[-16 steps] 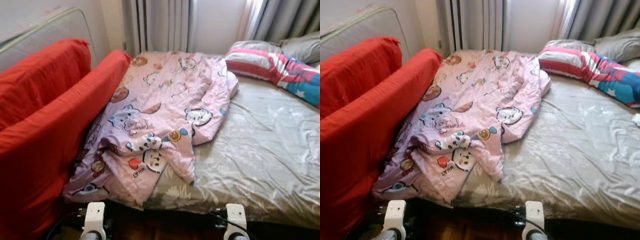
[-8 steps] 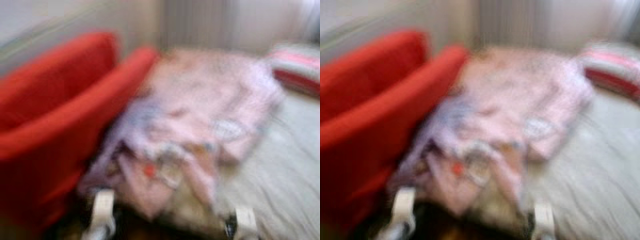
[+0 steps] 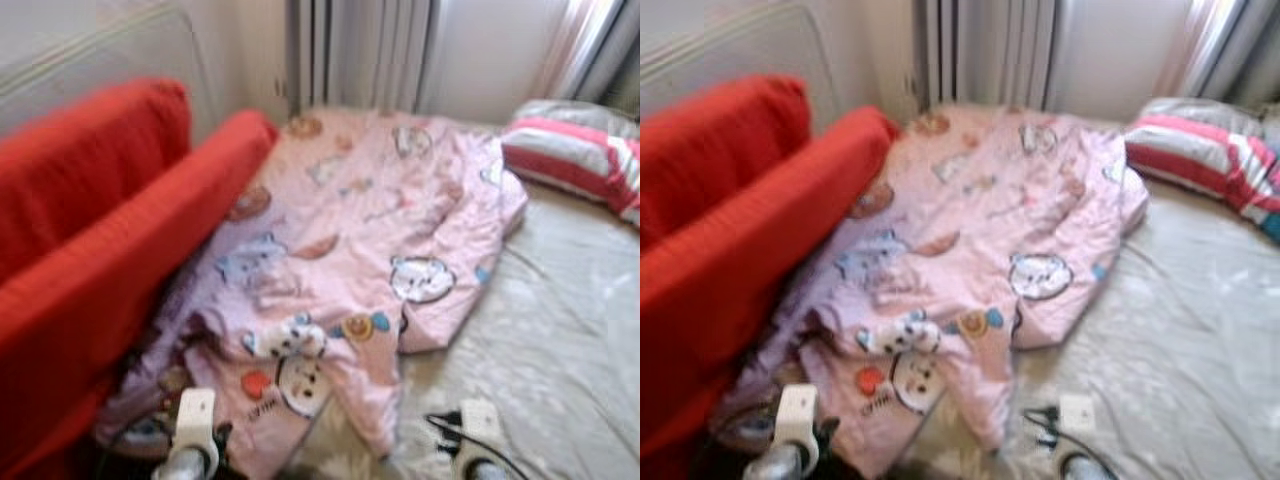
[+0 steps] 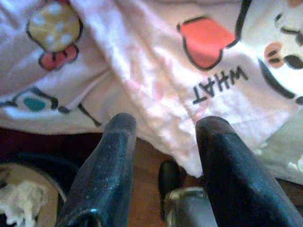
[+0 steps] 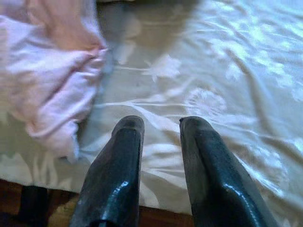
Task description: Clean up the room
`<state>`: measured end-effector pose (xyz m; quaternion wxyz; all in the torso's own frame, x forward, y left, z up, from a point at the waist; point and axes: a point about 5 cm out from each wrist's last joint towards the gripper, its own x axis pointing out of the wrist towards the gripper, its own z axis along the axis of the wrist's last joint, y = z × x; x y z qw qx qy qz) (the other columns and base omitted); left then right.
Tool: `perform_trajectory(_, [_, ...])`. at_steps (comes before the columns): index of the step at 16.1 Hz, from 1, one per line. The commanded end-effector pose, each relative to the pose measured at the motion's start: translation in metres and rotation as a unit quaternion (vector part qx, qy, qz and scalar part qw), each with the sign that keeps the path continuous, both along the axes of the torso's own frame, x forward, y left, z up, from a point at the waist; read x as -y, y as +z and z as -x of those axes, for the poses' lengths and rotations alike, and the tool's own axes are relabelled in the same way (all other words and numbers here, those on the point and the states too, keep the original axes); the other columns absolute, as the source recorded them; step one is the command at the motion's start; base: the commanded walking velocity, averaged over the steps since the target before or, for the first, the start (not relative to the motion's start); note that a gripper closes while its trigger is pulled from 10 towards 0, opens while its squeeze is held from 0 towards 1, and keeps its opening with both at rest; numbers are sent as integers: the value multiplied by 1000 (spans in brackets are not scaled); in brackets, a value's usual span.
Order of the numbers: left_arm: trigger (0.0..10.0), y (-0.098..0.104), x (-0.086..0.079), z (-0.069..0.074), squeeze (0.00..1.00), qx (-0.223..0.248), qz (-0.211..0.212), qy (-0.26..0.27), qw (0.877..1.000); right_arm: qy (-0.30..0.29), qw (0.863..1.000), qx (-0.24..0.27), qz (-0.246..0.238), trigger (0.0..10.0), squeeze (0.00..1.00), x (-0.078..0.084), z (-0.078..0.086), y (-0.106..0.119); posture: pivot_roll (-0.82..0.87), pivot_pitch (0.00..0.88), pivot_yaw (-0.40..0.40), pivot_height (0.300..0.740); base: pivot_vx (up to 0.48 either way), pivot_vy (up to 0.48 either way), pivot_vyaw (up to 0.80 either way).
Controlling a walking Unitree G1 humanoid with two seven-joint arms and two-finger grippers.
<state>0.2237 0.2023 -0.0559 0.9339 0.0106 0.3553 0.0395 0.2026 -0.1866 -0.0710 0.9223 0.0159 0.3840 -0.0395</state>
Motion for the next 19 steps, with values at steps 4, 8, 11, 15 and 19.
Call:
perform_trajectory(4, [10000, -5, -2, 9, 0, -11, 4, -1, 1000, -3, 1000, 3, -6, 10000, 0, -2, 0, 0, 65, 74, -3, 740, 0, 0, 0])
perform_trajectory(8, [10000, -2, -1, 4, 0, -5, 7, -1, 1000, -3, 1000, 5, -7, 10000, 0, -3, -1, 0, 62, 58, 1, 740, 0, 120, 0])
perform_trajectory(11, [10000, -3, -1, 4, 0, -7, 5, -6, 1000, -2, 1000, 2, -6, 10000, 0, -4, 1, -1, 61, 54, 3, 740, 0, 480, 0])
perform_trajectory(15, [10000, -3, -1, 4, 0, -7, 4, -6, 1000, -1, 1000, 2, -6, 10000, 0, -4, 1, -1, 61, 56, 2, 740, 0, 480, 0])
perform_trajectory(19, [10000, 4, 0, -6, 0, 17, 2, -8, 1000, -5, 1000, 24, -8, 10000, 0, -4, -9, 5, 62, 79, 3, 740, 0, 120, 0])
